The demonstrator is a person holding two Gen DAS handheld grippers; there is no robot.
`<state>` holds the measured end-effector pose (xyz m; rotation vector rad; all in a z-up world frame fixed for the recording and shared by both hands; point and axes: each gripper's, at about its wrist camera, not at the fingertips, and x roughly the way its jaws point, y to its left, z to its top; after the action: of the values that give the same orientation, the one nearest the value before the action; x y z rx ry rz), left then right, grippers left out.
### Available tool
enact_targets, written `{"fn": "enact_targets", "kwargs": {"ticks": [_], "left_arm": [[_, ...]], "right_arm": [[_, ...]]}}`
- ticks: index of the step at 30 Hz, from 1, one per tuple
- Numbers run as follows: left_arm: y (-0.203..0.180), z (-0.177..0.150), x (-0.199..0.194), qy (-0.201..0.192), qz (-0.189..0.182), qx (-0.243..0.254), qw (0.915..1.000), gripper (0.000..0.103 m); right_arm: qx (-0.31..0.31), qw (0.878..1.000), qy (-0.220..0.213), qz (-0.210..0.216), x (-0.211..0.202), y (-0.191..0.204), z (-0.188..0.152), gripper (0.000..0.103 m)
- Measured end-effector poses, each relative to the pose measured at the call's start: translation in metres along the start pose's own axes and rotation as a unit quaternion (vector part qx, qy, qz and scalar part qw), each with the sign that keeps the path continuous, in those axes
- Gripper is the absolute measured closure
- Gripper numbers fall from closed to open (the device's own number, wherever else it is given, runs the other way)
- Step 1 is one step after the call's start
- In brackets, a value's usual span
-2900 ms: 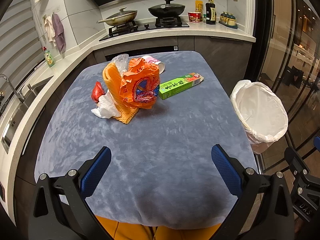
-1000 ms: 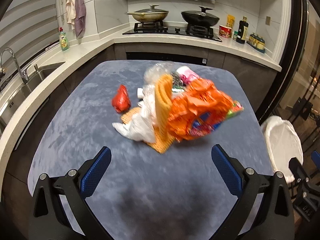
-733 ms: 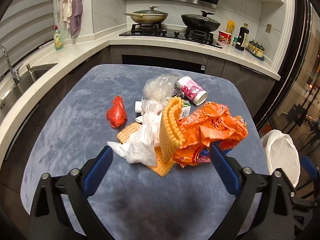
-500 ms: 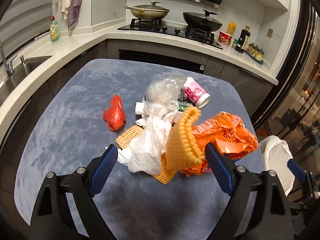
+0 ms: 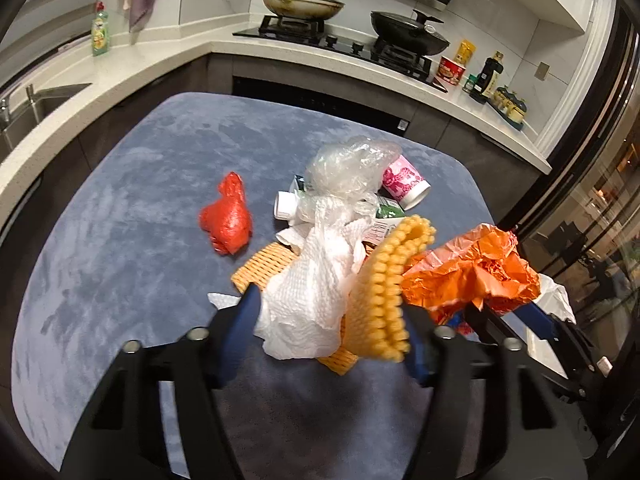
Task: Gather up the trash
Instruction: 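Grasp the orange foam net with the left tool while the right grasps the orange bag, then carry both items over the white bin and open both tools to drop them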
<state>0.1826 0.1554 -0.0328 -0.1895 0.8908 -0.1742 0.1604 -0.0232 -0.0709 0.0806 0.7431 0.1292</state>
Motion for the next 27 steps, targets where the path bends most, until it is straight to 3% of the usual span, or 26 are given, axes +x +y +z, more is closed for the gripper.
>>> {"fn": "enact_targets", "kwargs": {"ticks": [1, 3, 5, 15, 27], "left_arm": [[0.000, 0.000, 0.001, 0.002, -0.007, -0.001, 1.0000, 0.061], [-0.001, 0.000, 0.001, 0.005, -0.019, 0.004, 0.9998, 0.075], [-0.003, -0.001, 0.000, 0.005, -0.026, 0.010, 0.9996, 0.093], [-0.024, -0.006, -0.037, -0.027, -0.052, 0.036, 0.9976, 0.093], [-0.070, -0.015, -0.087, -0.062, -0.087, 0.071, 0.9918, 0.093]], "right_arm": [[-0.002, 1.000, 0.002, 0.006, 0.002, 0.002, 0.000, 0.070], [-0.002, 1.000, 0.005, 0.013, 0.003, 0.003, -0.001, 0.077], [-0.001, 1.000, 0.006, 0.019, 0.001, 0.003, -0.002, 0.091], [0.020, 0.999, -0.016, 0.025, -0.034, -0.017, -0.006, 0.097], [0.062, 0.993, -0.099, -0.006, -0.121, -0.065, -0.005, 0.097]]}}
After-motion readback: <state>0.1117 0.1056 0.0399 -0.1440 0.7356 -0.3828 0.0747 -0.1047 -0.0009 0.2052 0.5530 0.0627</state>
